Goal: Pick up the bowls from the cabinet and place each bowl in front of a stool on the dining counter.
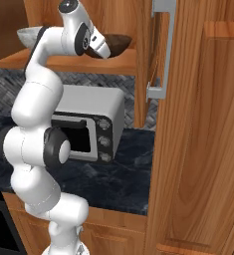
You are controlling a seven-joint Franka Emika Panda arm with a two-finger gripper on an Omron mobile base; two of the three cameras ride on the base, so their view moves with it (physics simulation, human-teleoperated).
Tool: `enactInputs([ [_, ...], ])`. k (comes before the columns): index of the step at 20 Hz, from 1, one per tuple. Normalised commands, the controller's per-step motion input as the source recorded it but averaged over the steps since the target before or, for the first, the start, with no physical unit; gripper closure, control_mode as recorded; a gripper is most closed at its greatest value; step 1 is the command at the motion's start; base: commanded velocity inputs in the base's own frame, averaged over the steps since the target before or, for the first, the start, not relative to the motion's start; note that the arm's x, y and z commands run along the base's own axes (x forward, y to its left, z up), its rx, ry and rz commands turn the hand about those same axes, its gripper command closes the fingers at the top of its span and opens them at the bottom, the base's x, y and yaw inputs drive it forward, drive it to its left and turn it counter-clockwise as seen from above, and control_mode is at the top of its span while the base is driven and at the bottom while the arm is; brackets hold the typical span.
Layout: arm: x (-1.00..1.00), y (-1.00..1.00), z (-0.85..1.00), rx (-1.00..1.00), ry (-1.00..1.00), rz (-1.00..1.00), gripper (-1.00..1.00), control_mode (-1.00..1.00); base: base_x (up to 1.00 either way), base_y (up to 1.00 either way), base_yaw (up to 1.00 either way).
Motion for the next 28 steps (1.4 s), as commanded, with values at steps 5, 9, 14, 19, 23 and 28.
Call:
enactInputs([
  [5, -0.09, 0.00, 0.00, 0.00, 0.00, 0.00, 1.00, -1.00, 0.00, 0.00, 0.00],
  [9, -0.82, -0.04, 0.00, 0.00, 0.00, 0.00, 1.00, -1.00, 0.00, 0.00, 0.00],
  [14, -1.00, -0.02, 0.03, 0.00, -0.05, 0.00, 1.00, -1.00, 0.00, 0.00, 0.00],
  [19, -1.00, 0.00, 0.01, 0.00, -0.06, 0.00, 1.00, -1.00, 0.00, 0.00, 0.00],
  [23, -1.00, 0.00, 0.00, 0.00, -0.07, 0.00, 1.00, -1.00, 0.00, 0.00, 0.00],
  [28, -0.90, 0.00, 0.00, 0.00, -0.05, 0.00, 1.00, -1.00, 0.00, 0.00, 0.00],
])
